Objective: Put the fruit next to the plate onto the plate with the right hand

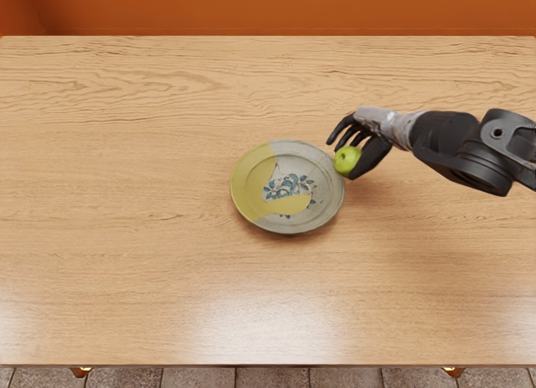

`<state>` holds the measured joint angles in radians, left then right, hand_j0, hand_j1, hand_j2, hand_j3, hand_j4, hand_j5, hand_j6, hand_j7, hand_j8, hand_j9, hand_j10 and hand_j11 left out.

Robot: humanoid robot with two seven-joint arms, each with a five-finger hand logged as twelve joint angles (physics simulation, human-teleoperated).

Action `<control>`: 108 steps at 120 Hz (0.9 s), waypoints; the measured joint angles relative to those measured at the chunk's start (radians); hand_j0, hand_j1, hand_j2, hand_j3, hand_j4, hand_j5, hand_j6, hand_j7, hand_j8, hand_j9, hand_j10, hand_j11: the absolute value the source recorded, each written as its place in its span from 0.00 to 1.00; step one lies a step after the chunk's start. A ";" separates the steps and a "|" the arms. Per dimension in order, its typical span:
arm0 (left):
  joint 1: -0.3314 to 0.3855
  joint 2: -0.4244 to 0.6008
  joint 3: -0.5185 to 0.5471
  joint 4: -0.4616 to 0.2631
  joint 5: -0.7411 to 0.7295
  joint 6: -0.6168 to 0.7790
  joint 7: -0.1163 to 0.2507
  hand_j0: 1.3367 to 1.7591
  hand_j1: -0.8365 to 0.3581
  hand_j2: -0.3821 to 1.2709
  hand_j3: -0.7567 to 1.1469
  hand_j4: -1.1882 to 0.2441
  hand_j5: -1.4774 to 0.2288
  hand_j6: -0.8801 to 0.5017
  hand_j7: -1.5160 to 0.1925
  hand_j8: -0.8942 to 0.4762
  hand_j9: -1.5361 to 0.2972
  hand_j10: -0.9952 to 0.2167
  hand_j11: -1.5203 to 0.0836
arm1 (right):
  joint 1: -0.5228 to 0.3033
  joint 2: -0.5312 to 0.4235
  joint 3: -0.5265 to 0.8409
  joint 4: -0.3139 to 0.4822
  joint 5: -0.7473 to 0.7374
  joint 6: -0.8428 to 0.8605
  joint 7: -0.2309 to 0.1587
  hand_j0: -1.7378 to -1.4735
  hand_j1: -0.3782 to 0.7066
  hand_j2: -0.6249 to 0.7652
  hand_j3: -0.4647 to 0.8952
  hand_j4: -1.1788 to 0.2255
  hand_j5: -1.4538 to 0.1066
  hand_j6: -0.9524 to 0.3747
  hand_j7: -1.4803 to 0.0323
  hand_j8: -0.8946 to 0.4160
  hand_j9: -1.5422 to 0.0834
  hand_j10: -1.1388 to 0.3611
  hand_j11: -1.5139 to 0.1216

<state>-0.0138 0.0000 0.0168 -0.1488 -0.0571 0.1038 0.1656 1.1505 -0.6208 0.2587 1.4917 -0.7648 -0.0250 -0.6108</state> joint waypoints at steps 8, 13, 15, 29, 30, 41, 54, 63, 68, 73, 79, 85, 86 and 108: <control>0.000 0.000 0.000 0.000 0.000 0.000 0.000 0.76 0.99 0.23 0.40 0.83 0.86 0.63 0.88 0.65 0.83 0.82 0.94 | 0.000 0.005 0.001 0.000 0.000 0.000 0.000 0.30 0.54 0.48 0.34 0.48 0.51 0.34 0.54 0.33 0.54 0.42 0.52; 0.000 0.000 0.000 0.000 0.000 0.000 0.000 0.76 0.99 0.23 0.40 0.83 0.86 0.63 0.88 0.65 0.83 0.82 0.94 | 0.000 0.007 0.001 0.000 0.000 -0.001 0.000 0.30 0.55 0.47 0.34 0.48 0.51 0.34 0.54 0.33 0.54 0.42 0.52; 0.000 0.000 0.000 0.000 0.000 0.000 0.000 0.76 0.99 0.23 0.40 0.83 0.86 0.63 0.88 0.65 0.83 0.82 0.94 | 0.000 0.009 0.001 0.000 0.000 -0.001 0.000 0.30 0.55 0.47 0.34 0.48 0.51 0.34 0.54 0.33 0.54 0.42 0.52; 0.000 0.000 0.000 0.000 0.000 0.000 0.000 0.76 0.99 0.23 0.40 0.83 0.86 0.63 0.88 0.65 0.83 0.82 0.94 | 0.000 0.021 0.002 0.000 0.000 -0.002 0.000 0.30 0.55 0.47 0.34 0.48 0.51 0.34 0.54 0.34 0.54 0.42 0.52; 0.000 0.000 0.000 0.000 0.000 0.000 0.000 0.76 0.99 0.23 0.40 0.83 0.86 0.63 0.88 0.65 0.83 0.82 0.94 | 0.000 0.022 0.002 0.000 0.000 -0.003 0.000 0.30 0.55 0.47 0.34 0.48 0.51 0.34 0.54 0.34 0.54 0.42 0.52; 0.000 0.000 0.000 0.000 0.000 0.000 0.000 0.76 0.99 0.23 0.40 0.83 0.86 0.63 0.88 0.65 0.83 0.82 0.94 | 0.000 0.032 0.002 -0.001 0.000 -0.006 0.000 0.30 0.55 0.47 0.34 0.48 0.51 0.34 0.54 0.34 0.54 0.42 0.52; 0.000 0.000 0.000 0.000 0.000 0.000 0.000 0.76 0.99 0.23 0.40 0.83 0.86 0.63 0.88 0.65 0.83 0.82 0.94 | 0.000 0.042 0.007 -0.001 0.000 -0.008 0.000 0.30 0.54 0.47 0.34 0.48 0.51 0.34 0.54 0.34 0.54 0.43 0.52; 0.000 0.000 0.000 0.000 0.000 0.000 0.000 0.76 0.99 0.23 0.40 0.83 0.86 0.63 0.88 0.65 0.83 0.82 0.94 | 0.000 0.051 0.009 -0.001 0.000 -0.008 0.000 0.30 0.55 0.47 0.34 0.48 0.51 0.34 0.54 0.34 0.54 0.43 0.52; 0.000 0.000 0.000 0.000 0.000 0.000 0.000 0.76 0.99 0.23 0.40 0.83 0.86 0.63 0.88 0.65 0.83 0.82 0.94 | 0.000 0.054 0.010 -0.001 0.000 -0.008 0.000 0.30 0.55 0.47 0.34 0.48 0.51 0.34 0.54 0.34 0.55 0.43 0.52; 0.000 0.000 0.000 0.000 0.000 0.000 0.000 0.76 0.99 0.23 0.40 0.83 0.86 0.63 0.88 0.65 0.83 0.82 0.94 | 0.000 0.060 0.010 -0.001 0.000 -0.009 0.000 0.30 0.55 0.47 0.34 0.48 0.51 0.34 0.54 0.34 0.55 0.43 0.52; 0.000 0.000 0.000 0.000 0.000 0.000 0.000 0.76 0.99 0.23 0.40 0.83 0.86 0.63 0.88 0.65 0.83 0.82 0.94 | 0.000 0.066 0.011 -0.002 0.000 -0.011 0.000 0.30 0.55 0.47 0.34 0.48 0.51 0.34 0.54 0.34 0.55 0.43 0.52; 0.000 0.000 0.000 0.000 0.000 0.000 0.000 0.76 0.99 0.23 0.40 0.83 0.86 0.63 0.88 0.65 0.83 0.82 0.94 | 0.000 0.071 0.011 -0.002 0.000 -0.012 0.000 0.30 0.55 0.47 0.34 0.48 0.51 0.34 0.55 0.34 0.55 0.43 0.52; 0.000 0.000 0.000 0.000 0.000 0.000 0.000 0.76 0.99 0.23 0.40 0.83 0.86 0.63 0.88 0.65 0.83 0.82 0.94 | 0.000 0.072 0.011 -0.002 0.000 -0.012 0.000 0.30 0.55 0.47 0.34 0.48 0.51 0.34 0.55 0.34 0.55 0.43 0.52; 0.000 0.000 0.000 0.000 0.000 0.000 0.000 0.76 0.99 0.23 0.40 0.83 0.86 0.63 0.88 0.65 0.83 0.82 0.94 | -0.004 0.087 0.011 -0.003 0.000 -0.014 0.000 0.30 0.55 0.47 0.34 0.48 0.51 0.34 0.55 0.34 0.55 0.43 0.53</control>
<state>-0.0138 0.0000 0.0169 -0.1488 -0.0569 0.1040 0.1657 1.1469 -0.5341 0.2697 1.4890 -0.7649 -0.0387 -0.6109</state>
